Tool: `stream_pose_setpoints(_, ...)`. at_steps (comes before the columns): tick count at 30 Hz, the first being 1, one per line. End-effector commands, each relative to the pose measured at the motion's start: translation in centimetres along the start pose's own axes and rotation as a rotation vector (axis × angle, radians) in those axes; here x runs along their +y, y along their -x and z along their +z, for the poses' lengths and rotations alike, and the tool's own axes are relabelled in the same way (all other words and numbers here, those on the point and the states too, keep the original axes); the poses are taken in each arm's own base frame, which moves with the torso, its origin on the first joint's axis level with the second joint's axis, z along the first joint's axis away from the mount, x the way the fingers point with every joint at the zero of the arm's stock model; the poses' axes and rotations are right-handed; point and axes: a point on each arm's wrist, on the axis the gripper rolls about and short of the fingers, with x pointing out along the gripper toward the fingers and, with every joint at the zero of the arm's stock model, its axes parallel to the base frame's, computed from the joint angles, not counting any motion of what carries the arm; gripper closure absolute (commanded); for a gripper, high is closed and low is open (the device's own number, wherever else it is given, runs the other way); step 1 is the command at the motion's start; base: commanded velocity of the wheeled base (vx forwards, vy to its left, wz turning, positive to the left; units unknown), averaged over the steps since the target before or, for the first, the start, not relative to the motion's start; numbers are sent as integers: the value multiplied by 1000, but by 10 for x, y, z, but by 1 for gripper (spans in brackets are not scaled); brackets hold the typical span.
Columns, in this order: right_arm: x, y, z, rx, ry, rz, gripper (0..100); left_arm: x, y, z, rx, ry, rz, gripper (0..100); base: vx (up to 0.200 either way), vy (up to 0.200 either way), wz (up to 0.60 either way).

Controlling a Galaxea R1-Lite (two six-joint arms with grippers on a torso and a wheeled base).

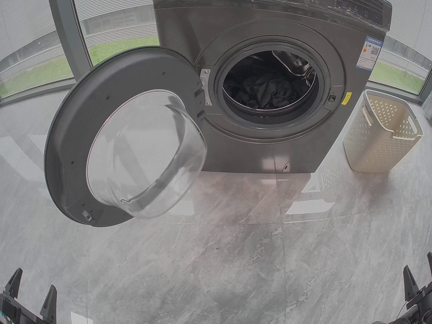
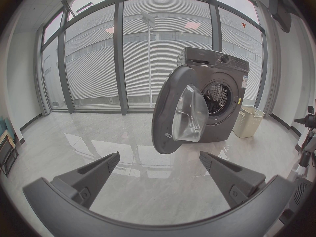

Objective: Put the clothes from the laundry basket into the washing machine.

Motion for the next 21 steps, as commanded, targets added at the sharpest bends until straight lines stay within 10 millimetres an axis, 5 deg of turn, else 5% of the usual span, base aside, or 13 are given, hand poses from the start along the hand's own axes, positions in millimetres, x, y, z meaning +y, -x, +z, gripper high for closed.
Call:
stream_pose_setpoints(1, 0, -1, -5, 11, 0, 0, 0, 0, -1, -5, 6, 6, 4, 0, 0, 0, 0)
stream_pose_setpoints(7, 0, -1, -5, 11, 0, 0, 0, 0, 0, 0, -24, 8, 14, 0, 0, 0, 0)
stream_pose_setpoints(10, 0, -1, -5, 11, 0, 0, 0, 0, 12, 57, -177, 19, 30, 0, 0, 0, 0)
stream_pose_setpoints(11, 0, -1, -5, 11, 0, 0, 0, 0, 12, 57, -177, 19, 30, 0, 0, 0, 0)
stream_pose_setpoints(12, 0, -1, -5, 11, 0, 0, 0, -1, 4, 78, -137, 13, 24, 0, 0, 0, 0)
stream_pose_setpoints(21, 0, -1, -5, 11, 0, 0, 0, -8, -75, 123, 102, 24, -239, 0, 0, 0, 0)
